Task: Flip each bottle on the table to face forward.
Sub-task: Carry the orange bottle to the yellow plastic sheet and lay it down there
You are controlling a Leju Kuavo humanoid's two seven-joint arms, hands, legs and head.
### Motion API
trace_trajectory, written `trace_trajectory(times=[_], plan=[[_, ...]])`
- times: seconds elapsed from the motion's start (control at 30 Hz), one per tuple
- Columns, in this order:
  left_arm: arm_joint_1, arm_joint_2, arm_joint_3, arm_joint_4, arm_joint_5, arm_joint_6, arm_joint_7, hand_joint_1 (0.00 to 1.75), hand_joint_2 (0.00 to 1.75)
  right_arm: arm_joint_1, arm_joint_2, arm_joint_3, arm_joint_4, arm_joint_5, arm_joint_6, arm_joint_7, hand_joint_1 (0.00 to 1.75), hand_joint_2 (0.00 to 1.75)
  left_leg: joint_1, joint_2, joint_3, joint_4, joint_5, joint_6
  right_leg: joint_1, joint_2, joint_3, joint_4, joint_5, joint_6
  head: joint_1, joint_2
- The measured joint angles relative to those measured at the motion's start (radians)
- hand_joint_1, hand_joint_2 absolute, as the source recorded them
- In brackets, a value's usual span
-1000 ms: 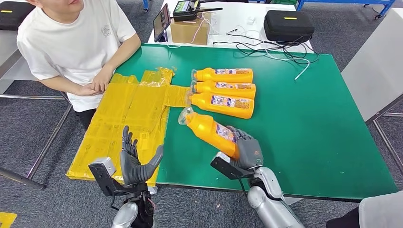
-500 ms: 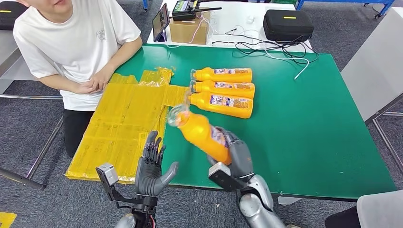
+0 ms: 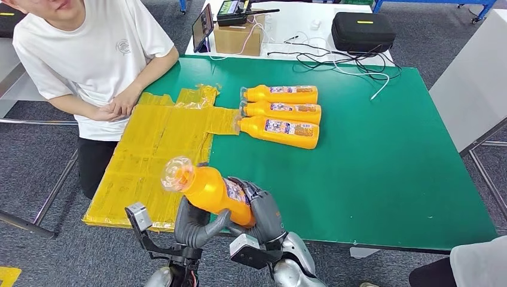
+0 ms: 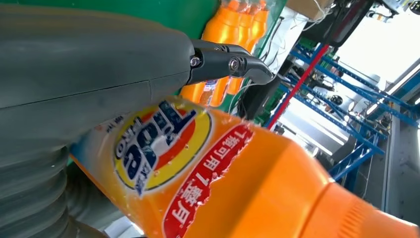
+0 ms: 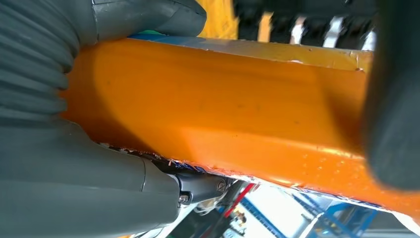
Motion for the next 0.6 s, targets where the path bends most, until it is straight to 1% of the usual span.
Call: trace_trajectory(times=[0.2, 0.37, 0.47, 0.5, 0.57, 0.6], plan=[[0.001, 0.002, 0.003, -0.007, 0.027, -0.045, 0.0, 0.0, 1.75, -0.024, 0.004, 0.052, 0.025, 0.003, 0.02, 0.018, 1.75, 1.75, 0.0, 0.0, 0.0, 0.0, 0.0, 0.0, 0.0, 0.0, 0.0, 0.0, 0.0, 0.0, 0.0, 0.0], [0.003, 0.007, 0.007, -0.013, 0.031, -0.052, 0.0, 0.0, 1.75, -0.037, 0.007, 0.067, 0.046, 0.002, 0.021, 0.023, 1.75, 1.75, 0.0, 0.0, 0.0, 0.0, 0.0, 0.0, 0.0, 0.0, 0.0, 0.0, 0.0, 0.0, 0.0, 0.0], [0.006, 0.01, 0.007, -0.017, 0.022, -0.058, -0.002, 0.0, 1.75, -0.043, 0.008, 0.074, 0.056, 0.0, 0.025, 0.042, 1.75, 1.75, 0.0, 0.0, 0.0, 0.0, 0.0, 0.0, 0.0, 0.0, 0.0, 0.0, 0.0, 0.0, 0.0, 0.0], [0.006, 0.011, 0.007, -0.018, 0.014, -0.058, -0.001, 0.4, 1.75, -0.045, 0.008, 0.075, 0.06, 0.0, 0.027, 0.049, 1.51, 1.75, 0.0, 0.0, 0.0, 0.0, 0.0, 0.0, 0.0, 0.0, 0.0, 0.0, 0.0, 0.0, 0.0, 0.0], [0.006, 0.014, 0.007, -0.017, 0.0, -0.049, 0.013, 1.27, 1.75, -0.048, 0.008, 0.077, 0.066, 0.0, 0.033, 0.054, 0.66, 1.75, 0.0, 0.0, 0.0, 0.0, 0.0, 0.0, 0.0, 0.0, 0.0, 0.0, 0.0, 0.0, 0.0, 0.0], [0.004, 0.015, 0.007, -0.013, 0.002, -0.043, 0.03, 1.71, 1.75, -0.047, 0.008, 0.077, 0.068, -0.004, 0.038, 0.052, 0.23, 1.31, 0.0, 0.0, 0.0, 0.0, 0.0, 0.0, 0.0, 0.0, 0.0, 0.0, 0.0, 0.0, 0.0, 0.0]])
